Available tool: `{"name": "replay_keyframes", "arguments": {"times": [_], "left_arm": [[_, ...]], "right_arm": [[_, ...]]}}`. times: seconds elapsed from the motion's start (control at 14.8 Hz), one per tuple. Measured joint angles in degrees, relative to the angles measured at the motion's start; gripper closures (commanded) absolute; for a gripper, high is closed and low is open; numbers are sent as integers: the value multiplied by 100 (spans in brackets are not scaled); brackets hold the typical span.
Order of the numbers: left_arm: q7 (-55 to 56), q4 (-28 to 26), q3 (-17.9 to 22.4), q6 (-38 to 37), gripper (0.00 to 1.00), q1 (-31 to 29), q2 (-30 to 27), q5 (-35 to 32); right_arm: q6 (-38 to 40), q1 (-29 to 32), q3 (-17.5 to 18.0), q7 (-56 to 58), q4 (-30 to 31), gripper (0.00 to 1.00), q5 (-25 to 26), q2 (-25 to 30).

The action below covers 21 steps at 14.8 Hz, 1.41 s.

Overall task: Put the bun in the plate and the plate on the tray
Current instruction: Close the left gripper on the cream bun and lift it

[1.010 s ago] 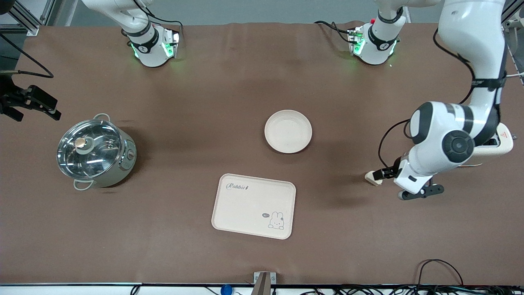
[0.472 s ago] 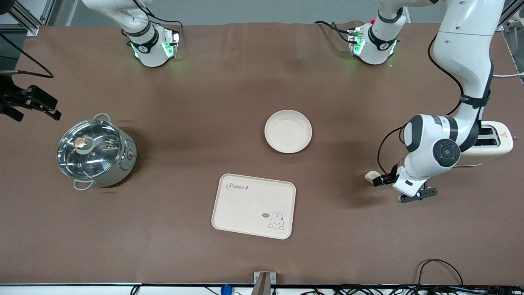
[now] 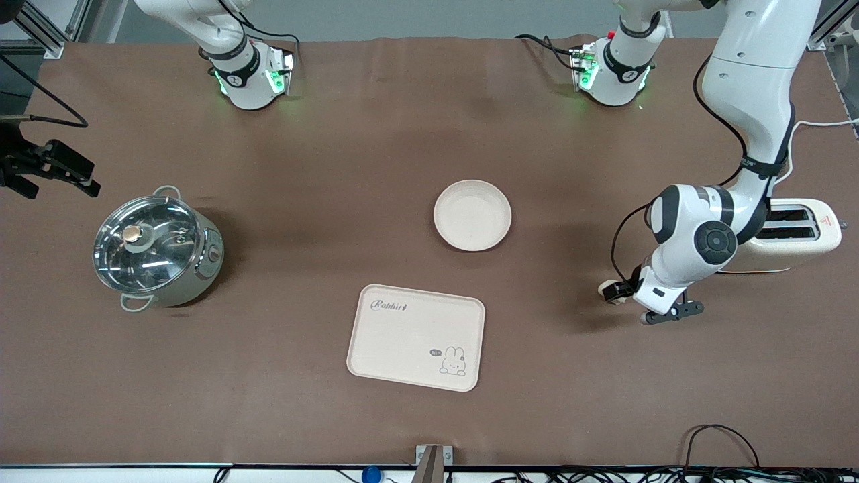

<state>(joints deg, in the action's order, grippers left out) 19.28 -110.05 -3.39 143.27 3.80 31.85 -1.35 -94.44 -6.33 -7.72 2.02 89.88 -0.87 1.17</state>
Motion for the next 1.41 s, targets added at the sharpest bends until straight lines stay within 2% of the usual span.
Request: {"name": "replay_keyframes", "arguments": {"times": [0.2, 0.34, 0.61, 0.74, 0.88, 1.41], "left_arm": [[0, -30, -4, 16, 3, 43, 33, 0], [0, -30, -4, 30, 14, 45, 48, 0], [-4, -30, -4, 41, 28, 52, 53, -1], [-4, -30, -7, 41, 29, 70, 54, -1], [-5, -30, -12, 41, 34, 105, 55, -2], [-5, -32, -15, 43, 45, 160, 90, -3]], "right_arm": [[0, 0, -8, -2, 1, 0, 0, 0], [0, 0, -8, -2, 1, 0, 0, 0], [0, 0, -8, -3, 1, 0, 0, 0], [2, 0, -8, -3, 1, 0, 0, 0], [10, 0, -8, -3, 1, 0, 0, 0], [12, 0, -8, -4, 1, 0, 0, 0]]}}
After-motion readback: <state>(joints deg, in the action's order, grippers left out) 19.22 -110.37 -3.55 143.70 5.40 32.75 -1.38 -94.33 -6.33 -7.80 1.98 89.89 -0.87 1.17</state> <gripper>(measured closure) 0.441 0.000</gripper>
